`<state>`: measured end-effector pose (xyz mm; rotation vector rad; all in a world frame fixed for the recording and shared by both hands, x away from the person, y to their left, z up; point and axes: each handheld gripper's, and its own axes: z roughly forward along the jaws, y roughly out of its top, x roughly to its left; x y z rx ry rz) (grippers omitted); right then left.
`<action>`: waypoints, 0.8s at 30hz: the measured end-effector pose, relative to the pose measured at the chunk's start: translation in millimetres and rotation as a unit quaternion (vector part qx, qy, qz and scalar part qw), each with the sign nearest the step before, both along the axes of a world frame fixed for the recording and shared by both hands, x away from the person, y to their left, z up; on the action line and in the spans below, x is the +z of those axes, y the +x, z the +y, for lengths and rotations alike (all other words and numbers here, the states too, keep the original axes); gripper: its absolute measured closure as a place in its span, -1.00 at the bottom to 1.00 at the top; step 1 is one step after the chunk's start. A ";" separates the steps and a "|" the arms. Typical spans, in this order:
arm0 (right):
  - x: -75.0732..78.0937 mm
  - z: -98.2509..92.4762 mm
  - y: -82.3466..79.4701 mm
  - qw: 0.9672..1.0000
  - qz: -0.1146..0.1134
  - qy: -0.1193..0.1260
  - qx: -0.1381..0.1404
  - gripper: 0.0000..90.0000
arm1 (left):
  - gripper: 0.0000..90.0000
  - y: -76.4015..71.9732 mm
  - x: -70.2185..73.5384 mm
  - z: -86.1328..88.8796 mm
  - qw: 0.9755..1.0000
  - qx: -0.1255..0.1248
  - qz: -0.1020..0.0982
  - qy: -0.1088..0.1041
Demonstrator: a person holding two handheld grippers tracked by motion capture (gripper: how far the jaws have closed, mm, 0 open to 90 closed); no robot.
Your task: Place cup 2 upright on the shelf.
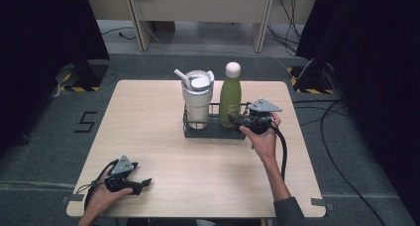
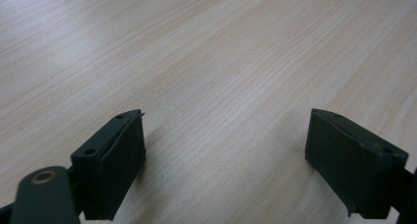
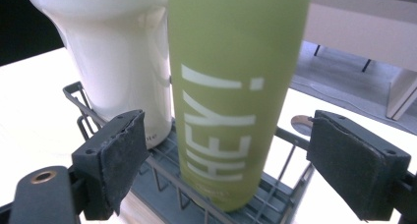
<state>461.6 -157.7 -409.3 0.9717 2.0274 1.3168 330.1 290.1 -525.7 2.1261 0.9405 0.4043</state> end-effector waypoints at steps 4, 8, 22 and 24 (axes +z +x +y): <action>0.9 -5.3 -4.0 1.000 -0.003 0.001 -0.002 -0.66 | -0.68 0.0 0.0 0.0 1.000 0.000 0.000 0.000; 3.8 -9.2 -7.5 1.000 -0.006 0.000 -0.002 -0.66 | -0.68 0.0 0.0 0.0 1.000 0.000 0.000 0.000; 8.6 -23.3 -25.3 1.000 -0.016 0.002 0.000 -0.66 | -0.68 0.0 0.0 0.0 1.000 0.000 0.000 0.000; 9.2 -24.4 -27.3 1.000 -0.017 0.002 0.000 -0.66 | -0.68 0.0 0.0 0.0 1.000 0.000 0.000 0.000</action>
